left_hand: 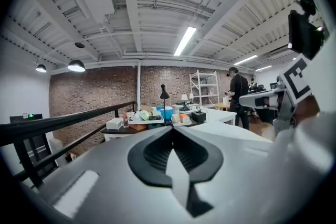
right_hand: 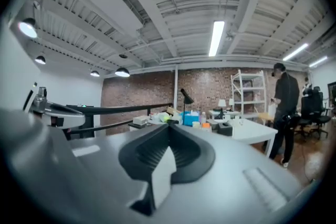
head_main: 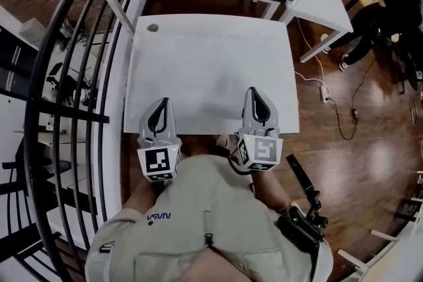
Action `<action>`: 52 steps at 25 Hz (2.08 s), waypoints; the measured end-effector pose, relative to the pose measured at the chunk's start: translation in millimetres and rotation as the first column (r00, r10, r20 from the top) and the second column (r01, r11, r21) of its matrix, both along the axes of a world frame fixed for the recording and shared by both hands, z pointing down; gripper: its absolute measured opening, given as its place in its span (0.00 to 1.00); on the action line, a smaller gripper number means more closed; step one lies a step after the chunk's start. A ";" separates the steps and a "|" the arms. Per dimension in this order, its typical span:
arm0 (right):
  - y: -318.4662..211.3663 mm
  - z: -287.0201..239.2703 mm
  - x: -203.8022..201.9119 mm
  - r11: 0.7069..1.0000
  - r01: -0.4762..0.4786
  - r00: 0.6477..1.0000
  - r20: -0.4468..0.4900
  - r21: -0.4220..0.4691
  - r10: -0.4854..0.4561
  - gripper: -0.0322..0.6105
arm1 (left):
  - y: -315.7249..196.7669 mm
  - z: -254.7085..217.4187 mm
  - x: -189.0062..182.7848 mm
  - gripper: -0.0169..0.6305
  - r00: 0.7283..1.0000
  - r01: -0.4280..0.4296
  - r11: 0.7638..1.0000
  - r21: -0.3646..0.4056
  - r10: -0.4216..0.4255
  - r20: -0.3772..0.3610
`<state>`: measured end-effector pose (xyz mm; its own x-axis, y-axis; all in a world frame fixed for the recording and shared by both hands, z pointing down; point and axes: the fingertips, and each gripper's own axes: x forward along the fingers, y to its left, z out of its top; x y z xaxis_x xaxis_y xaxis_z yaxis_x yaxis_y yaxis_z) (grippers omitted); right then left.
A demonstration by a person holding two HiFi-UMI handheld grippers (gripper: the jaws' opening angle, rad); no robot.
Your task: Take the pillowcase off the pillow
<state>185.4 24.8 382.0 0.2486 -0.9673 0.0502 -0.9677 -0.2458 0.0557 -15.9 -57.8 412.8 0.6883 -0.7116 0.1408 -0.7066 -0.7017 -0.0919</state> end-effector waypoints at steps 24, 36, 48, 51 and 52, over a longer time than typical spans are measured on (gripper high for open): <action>51.8 6.0 -30.9 1.000 -0.014 1.000 -0.007 0.017 0.014 0.06 | 51.8 -2.5 -6.8 0.04 0.998 -0.048 0.998 -0.031 0.046 -0.048; 49.6 17.0 -22.9 1.000 0.028 1.000 0.002 -0.001 -0.028 0.05 | 54.7 4.3 -1.6 0.04 1.000 -0.007 1.000 -0.025 0.007 -0.011; 52.7 16.5 -23.3 0.999 0.044 0.999 0.013 0.002 -0.044 0.05 | 57.0 7.0 2.6 0.04 1.000 -0.012 0.999 -0.039 0.012 -0.015; 55.0 17.5 -23.7 0.999 0.046 0.999 0.012 0.002 -0.046 0.05 | 59.0 7.6 2.9 0.04 1.000 -0.015 0.999 -0.039 0.014 -0.018; 55.5 18.1 -24.0 0.999 0.047 0.999 0.012 0.001 -0.047 0.05 | 59.5 7.9 2.9 0.04 1.000 -0.015 0.999 -0.039 0.014 -0.018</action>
